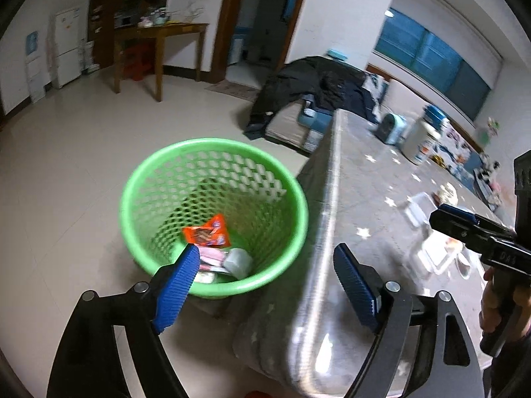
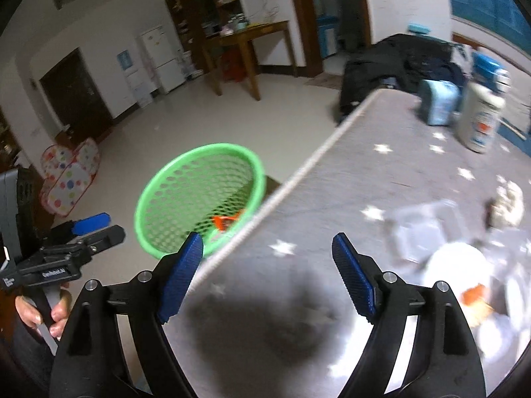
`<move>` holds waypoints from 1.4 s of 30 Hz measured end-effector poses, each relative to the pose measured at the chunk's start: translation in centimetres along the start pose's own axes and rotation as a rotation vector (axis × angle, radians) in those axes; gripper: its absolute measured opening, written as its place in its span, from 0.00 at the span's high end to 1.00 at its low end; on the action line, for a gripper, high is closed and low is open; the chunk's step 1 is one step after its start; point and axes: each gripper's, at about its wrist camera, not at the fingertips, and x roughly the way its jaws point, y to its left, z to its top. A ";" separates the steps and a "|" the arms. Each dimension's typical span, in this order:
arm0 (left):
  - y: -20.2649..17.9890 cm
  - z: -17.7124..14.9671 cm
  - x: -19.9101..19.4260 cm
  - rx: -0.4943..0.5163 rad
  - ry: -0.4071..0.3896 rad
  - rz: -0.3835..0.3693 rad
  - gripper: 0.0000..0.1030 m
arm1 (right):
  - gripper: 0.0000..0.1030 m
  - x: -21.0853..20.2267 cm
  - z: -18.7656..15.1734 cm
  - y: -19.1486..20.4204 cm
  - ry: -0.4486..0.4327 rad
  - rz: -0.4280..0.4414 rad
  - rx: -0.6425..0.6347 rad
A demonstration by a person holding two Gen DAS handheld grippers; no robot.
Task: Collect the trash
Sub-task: 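Return both tools to the table toward the clear plastic containers, then grasp the clear rectangular container with the left tool while the right tool grasps the orange food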
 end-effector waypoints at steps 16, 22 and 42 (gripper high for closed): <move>-15.6 -0.8 4.1 0.360 0.107 -0.256 0.22 | 0.23 -7.7 -6.4 -11.9 -0.015 -0.194 0.154; -20.2 -1.3 6.7 0.482 0.158 -0.305 0.22 | 0.23 -9.4 -7.9 -14.2 -0.021 -0.223 0.195; -25.8 -1.7 12.8 0.623 0.262 -0.408 0.37 | 0.23 -10.5 -9.5 -15.7 -0.008 -0.239 0.228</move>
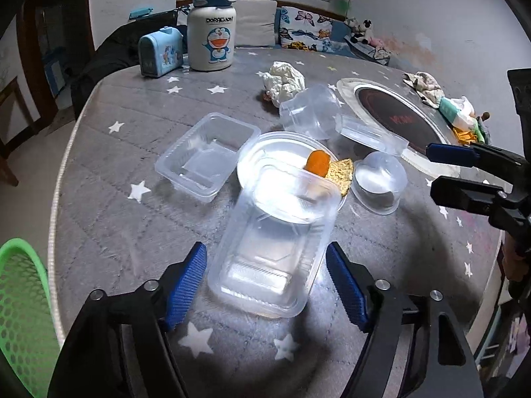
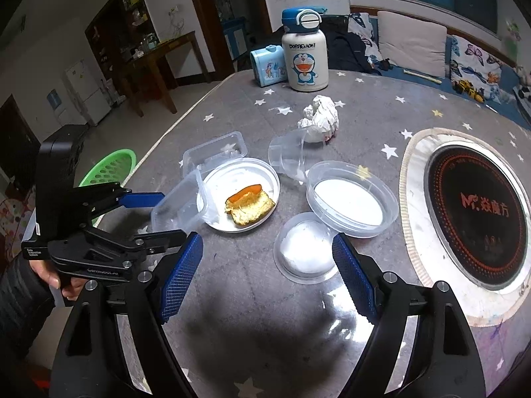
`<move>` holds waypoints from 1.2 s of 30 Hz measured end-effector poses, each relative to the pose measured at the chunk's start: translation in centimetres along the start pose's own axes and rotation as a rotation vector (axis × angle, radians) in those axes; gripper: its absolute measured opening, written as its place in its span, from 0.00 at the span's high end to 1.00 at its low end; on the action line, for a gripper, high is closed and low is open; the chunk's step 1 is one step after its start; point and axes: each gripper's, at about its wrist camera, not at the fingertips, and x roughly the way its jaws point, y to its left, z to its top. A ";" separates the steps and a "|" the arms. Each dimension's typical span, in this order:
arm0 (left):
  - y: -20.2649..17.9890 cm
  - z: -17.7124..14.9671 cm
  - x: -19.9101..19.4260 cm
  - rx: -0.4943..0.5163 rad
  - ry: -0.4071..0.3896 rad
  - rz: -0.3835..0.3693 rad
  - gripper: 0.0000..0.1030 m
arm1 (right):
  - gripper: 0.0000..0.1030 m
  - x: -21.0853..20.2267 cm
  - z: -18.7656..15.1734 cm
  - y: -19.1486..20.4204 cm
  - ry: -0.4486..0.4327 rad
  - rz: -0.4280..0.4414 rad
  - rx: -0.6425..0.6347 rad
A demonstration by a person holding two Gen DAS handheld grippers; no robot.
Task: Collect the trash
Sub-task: 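Grasp the clear rectangular container with the left tool while the right tool grasps the orange food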
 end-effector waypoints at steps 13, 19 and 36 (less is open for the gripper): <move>0.8 -1.3 -2.4 -0.062 -0.059 0.012 0.44 | 0.28 1.4 0.6 1.4 0.020 0.000 -0.020; 2.2 -2.2 -5.3 -0.114 -0.109 0.044 0.44 | 0.32 3.5 1.4 3.0 0.053 0.007 -0.034; 5.0 -4.7 -7.2 -0.198 -0.140 0.040 0.44 | 0.39 7.8 2.6 3.8 0.118 -0.046 0.019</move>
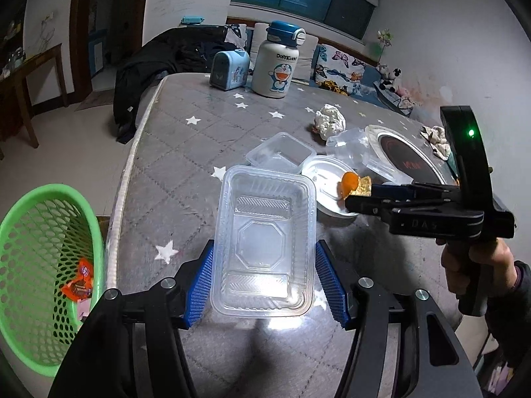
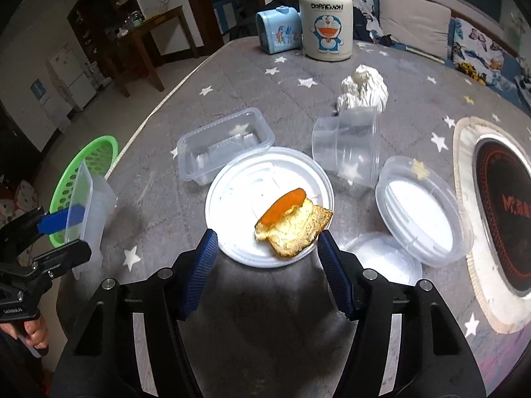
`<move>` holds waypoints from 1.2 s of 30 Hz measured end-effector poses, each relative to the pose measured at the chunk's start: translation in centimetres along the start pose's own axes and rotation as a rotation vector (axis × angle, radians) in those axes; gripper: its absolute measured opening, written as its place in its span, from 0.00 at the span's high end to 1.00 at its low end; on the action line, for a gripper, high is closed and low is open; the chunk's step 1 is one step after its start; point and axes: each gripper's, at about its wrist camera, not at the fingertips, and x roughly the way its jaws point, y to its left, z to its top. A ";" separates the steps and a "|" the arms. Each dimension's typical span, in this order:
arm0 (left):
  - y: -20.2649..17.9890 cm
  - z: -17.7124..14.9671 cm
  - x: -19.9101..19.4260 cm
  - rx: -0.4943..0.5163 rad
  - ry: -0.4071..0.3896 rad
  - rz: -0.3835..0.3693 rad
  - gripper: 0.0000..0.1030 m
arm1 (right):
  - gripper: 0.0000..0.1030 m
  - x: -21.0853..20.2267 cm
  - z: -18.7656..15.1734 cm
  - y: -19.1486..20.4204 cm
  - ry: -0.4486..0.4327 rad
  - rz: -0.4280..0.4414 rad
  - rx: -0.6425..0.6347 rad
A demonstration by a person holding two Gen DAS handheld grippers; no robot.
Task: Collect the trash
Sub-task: 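Grasp the clear rectangular container with the left tool while the right tool grasps the orange food, then carry the container and orange food to the green basket and release both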
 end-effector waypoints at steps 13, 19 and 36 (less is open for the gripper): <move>1.4 -0.6 0.4 -0.051 0.012 -0.008 0.44 | 0.62 1.4 1.0 0.6 -0.021 -0.102 -0.059; 1.5 -0.7 0.4 -0.061 0.014 -0.006 0.44 | 0.72 1.2 0.6 0.8 -0.033 -0.121 -0.090; 3.9 -1.0 -3.1 -0.119 -0.050 0.040 0.44 | 0.76 -2.4 1.1 3.0 -0.103 -0.054 -0.115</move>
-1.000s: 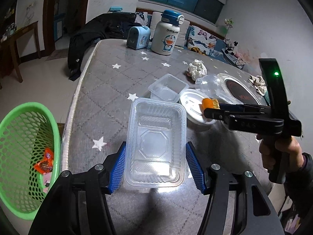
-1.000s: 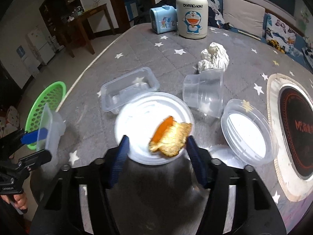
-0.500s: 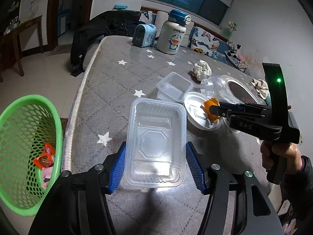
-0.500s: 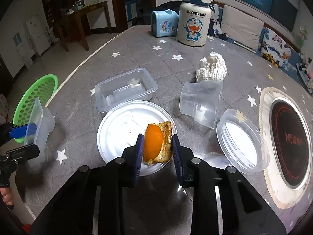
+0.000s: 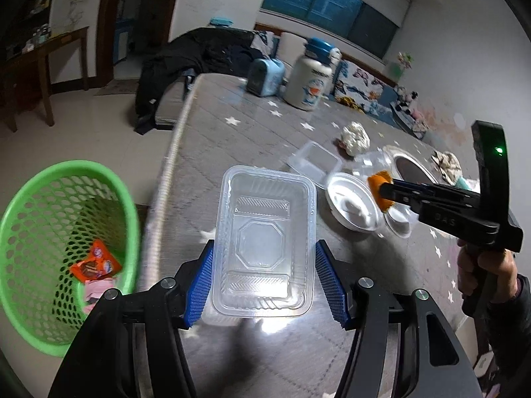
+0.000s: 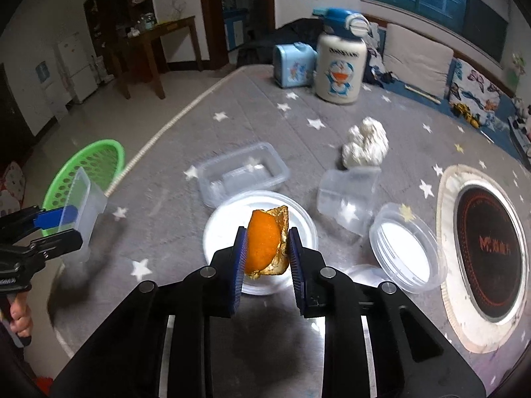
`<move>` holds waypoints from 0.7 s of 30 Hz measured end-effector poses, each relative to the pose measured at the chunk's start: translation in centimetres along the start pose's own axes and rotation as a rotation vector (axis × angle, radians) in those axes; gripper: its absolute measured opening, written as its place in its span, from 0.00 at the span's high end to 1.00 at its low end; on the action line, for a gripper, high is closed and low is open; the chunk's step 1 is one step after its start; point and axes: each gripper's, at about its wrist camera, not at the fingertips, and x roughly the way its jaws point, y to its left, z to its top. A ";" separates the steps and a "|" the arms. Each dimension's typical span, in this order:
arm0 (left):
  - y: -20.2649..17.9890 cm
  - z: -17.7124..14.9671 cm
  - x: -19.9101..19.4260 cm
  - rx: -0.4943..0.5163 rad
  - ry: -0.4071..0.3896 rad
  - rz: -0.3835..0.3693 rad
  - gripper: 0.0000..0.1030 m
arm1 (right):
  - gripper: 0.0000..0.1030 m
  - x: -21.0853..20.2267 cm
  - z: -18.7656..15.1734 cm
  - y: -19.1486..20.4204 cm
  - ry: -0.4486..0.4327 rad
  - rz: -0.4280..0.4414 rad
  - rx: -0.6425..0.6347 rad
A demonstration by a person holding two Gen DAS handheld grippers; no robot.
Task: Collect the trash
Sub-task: 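Carry the container and orange food to the green basket and release both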
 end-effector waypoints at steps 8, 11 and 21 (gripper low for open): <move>5.2 -0.2 -3.8 -0.072 -0.048 0.116 0.44 | 0.76 -0.7 1.7 3.2 -0.023 0.089 -0.028; 7.8 -0.3 -4.6 -0.113 -0.051 0.166 0.44 | 0.76 -0.5 2.2 4.7 -0.023 0.122 -0.043; 14.6 -1.1 -2.5 -0.230 0.026 0.247 0.44 | 0.76 0.4 3.9 9.7 -0.025 0.186 -0.109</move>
